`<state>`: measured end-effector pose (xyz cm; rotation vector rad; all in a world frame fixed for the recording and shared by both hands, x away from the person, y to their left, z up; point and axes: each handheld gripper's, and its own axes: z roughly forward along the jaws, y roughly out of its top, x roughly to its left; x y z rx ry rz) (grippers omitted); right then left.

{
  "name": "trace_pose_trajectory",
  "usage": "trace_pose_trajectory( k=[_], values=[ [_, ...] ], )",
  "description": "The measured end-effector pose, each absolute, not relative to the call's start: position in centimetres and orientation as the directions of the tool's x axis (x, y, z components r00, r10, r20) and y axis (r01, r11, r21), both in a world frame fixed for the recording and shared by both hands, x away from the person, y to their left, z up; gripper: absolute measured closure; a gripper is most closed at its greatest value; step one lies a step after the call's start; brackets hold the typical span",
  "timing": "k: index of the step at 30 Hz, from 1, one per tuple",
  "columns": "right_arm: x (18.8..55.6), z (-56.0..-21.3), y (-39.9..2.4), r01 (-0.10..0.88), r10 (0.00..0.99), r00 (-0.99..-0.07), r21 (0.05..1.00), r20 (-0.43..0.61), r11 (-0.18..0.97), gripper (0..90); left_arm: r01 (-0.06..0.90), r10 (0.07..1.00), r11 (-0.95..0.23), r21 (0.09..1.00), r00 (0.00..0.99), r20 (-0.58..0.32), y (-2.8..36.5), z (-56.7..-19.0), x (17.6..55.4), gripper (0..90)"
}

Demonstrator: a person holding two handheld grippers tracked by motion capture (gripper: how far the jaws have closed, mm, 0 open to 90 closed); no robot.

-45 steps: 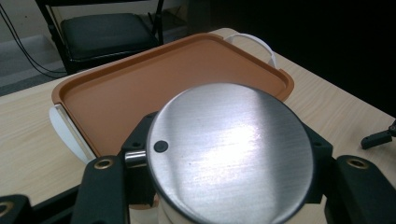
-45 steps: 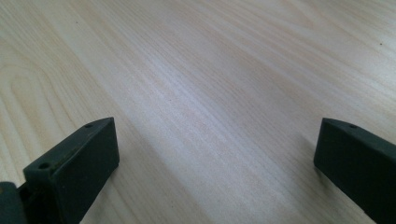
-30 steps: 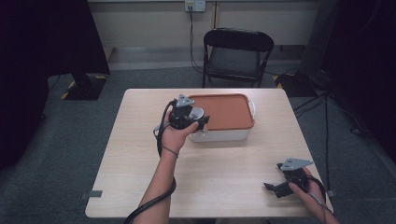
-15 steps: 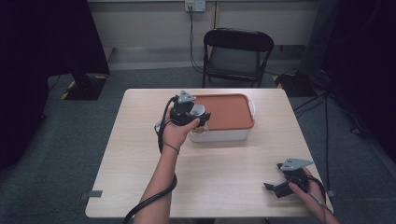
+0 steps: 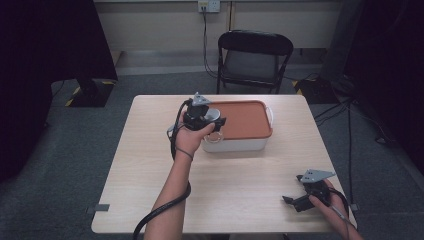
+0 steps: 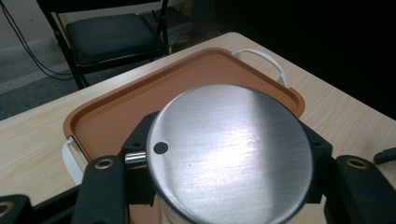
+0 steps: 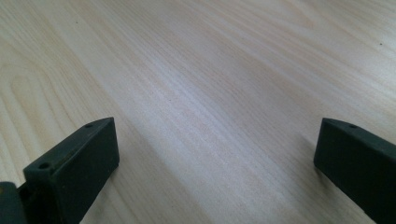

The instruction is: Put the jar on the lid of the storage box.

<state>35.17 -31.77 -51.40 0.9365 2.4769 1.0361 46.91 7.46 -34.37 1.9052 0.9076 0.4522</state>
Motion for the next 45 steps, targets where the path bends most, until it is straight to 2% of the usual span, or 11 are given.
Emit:
trace_pose_trajectory(
  k=[45],
  values=[
    [35.2, -51.4, -31.8, 0.454, 0.668, -0.744, 0.717, -0.021, 0.528, 0.0, 0.408, 0.758, -0.289, 0.866, 0.650, -0.053, 6.0, -33.9, 50.0, 39.7]
  ],
)
